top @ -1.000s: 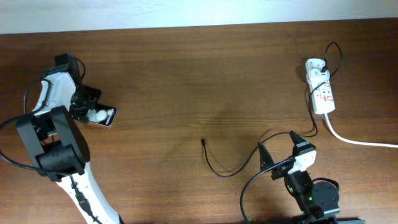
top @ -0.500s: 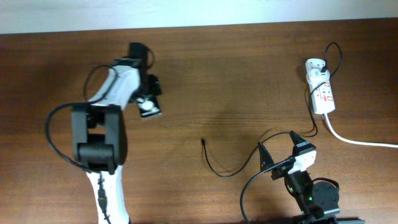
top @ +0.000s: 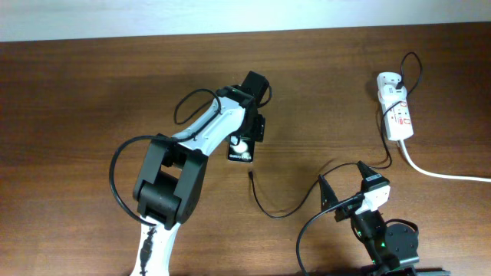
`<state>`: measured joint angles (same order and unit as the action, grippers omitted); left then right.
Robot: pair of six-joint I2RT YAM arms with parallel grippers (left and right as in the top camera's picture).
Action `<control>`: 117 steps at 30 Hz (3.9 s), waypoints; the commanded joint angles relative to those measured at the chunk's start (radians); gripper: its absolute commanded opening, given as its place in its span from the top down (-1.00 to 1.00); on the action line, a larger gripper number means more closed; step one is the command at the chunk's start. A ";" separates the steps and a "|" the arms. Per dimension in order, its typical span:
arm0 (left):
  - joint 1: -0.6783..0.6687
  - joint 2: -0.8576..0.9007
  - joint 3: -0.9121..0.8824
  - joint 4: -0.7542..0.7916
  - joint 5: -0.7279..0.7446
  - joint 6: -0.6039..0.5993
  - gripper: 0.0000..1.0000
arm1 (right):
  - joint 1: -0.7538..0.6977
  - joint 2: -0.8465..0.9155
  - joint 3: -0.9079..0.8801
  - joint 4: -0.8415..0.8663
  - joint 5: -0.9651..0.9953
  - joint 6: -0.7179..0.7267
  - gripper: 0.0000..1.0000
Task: Plug charger to phone and switch on socket
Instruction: 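Lift the phone with the left gripper and carry it toward the table center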
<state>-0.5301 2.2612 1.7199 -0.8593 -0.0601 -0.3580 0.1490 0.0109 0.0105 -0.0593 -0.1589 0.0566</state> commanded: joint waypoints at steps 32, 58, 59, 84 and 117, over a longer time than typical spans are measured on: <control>0.005 0.080 0.244 -0.344 -0.012 -0.245 -0.98 | -0.006 -0.007 -0.005 -0.005 -0.006 0.011 -0.98; 0.007 0.090 0.127 -0.240 -0.026 -0.118 -0.98 | -0.006 -0.007 -0.005 -0.005 -0.006 0.011 -0.97; 0.007 0.090 0.126 -0.240 -0.026 -0.118 -0.98 | -0.006 -0.007 -0.005 -0.005 -0.006 0.011 -0.97; 0.007 0.098 0.019 -0.156 0.034 -0.119 -0.88 | -0.006 -0.007 -0.005 -0.005 -0.006 0.011 -0.97; 0.007 0.098 -0.040 -0.129 0.027 -0.127 -0.32 | -0.006 -0.007 -0.005 -0.005 -0.006 0.011 -0.97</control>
<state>-0.5209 2.2738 1.7447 -0.9756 -0.0338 -0.4904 0.1490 0.0113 0.0105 -0.0593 -0.1589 0.0570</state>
